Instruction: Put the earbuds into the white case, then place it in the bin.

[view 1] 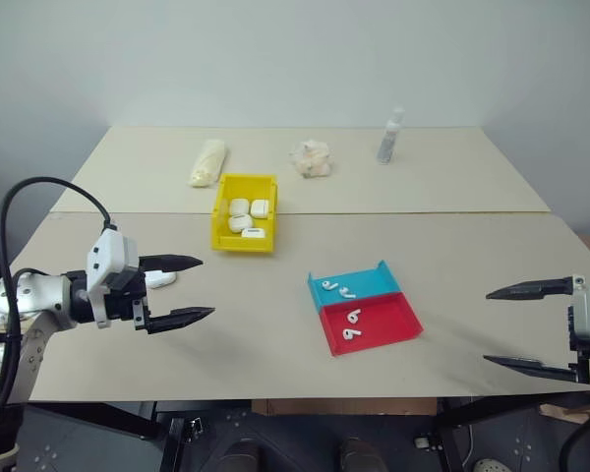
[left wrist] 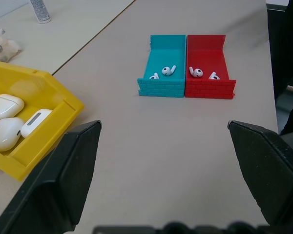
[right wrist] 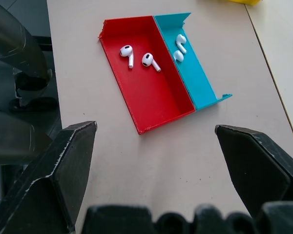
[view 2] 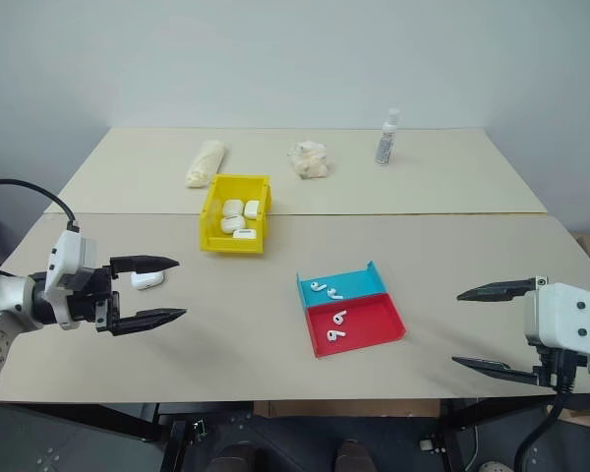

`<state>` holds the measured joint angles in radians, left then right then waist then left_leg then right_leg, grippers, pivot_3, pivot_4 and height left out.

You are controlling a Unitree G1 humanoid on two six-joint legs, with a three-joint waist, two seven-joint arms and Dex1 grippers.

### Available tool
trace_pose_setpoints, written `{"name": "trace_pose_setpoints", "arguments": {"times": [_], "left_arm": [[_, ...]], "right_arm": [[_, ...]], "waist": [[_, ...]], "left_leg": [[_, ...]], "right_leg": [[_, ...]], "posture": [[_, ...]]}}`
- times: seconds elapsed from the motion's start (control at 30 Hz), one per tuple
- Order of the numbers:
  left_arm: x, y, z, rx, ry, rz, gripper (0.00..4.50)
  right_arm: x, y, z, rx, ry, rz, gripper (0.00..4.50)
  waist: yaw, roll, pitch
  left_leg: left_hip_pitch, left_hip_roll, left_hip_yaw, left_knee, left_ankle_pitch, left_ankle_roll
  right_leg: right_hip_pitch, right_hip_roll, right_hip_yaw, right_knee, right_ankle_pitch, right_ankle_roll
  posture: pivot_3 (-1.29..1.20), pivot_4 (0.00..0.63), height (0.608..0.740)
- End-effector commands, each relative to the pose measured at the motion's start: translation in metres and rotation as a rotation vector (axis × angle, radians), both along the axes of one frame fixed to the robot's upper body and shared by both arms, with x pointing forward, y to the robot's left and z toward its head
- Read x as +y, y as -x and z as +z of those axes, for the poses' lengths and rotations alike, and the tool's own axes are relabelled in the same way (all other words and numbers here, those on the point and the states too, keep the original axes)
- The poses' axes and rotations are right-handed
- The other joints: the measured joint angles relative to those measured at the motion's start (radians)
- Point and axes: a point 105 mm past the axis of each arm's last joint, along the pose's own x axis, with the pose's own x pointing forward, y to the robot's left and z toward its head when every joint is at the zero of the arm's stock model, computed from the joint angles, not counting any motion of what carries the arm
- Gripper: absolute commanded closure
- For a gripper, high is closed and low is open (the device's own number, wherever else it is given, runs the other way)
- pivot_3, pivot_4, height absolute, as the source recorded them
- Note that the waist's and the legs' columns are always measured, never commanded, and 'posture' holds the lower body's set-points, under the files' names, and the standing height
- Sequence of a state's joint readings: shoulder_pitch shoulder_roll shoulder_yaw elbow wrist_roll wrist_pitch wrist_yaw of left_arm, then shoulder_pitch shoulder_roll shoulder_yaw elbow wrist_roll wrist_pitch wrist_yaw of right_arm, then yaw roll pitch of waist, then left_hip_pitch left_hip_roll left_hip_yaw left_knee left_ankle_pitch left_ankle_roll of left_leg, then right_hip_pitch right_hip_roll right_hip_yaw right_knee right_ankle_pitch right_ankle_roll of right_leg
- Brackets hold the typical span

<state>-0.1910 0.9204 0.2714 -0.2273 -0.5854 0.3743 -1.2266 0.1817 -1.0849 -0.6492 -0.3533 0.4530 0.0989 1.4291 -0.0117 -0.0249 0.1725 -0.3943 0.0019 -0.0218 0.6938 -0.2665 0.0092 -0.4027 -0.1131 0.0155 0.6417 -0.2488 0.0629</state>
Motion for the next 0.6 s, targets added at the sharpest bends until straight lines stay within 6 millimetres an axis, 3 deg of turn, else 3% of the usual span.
{"name": "trace_pose_setpoints", "arguments": {"times": [0.03,0.4,0.6], "left_arm": [[0.000,0.001,0.007,-0.060,-0.027,0.016,0.00],[0.010,0.000,0.002,-0.083,-0.073,0.092,0.00],[0.015,-0.010,0.005,-0.062,-0.125,0.265,0.00]], "right_arm": [[0.002,0.001,0.006,-0.032,0.012,0.011,0.01],[0.002,-0.002,0.004,-0.025,0.005,0.008,0.01],[0.003,-0.006,0.007,-0.031,-0.002,0.006,0.01]], "waist": [[0.000,0.000,0.000],[0.000,0.000,0.000],[0.000,0.000,0.000]], "left_leg": [[0.000,0.000,0.000,0.000,0.000,0.000],[0.000,0.000,0.000,0.000,0.000,0.000],[0.000,0.000,0.000,0.000,0.000,0.000]], "right_leg": [[0.000,0.000,0.000,0.000,0.000,0.000],[0.000,0.000,0.000,0.000,0.000,0.000],[0.000,0.000,0.000,0.000,0.000,0.000]], "posture": [[0.00,0.150,0.740],[0.00,0.150,0.740],[0.00,0.150,0.740]]}}
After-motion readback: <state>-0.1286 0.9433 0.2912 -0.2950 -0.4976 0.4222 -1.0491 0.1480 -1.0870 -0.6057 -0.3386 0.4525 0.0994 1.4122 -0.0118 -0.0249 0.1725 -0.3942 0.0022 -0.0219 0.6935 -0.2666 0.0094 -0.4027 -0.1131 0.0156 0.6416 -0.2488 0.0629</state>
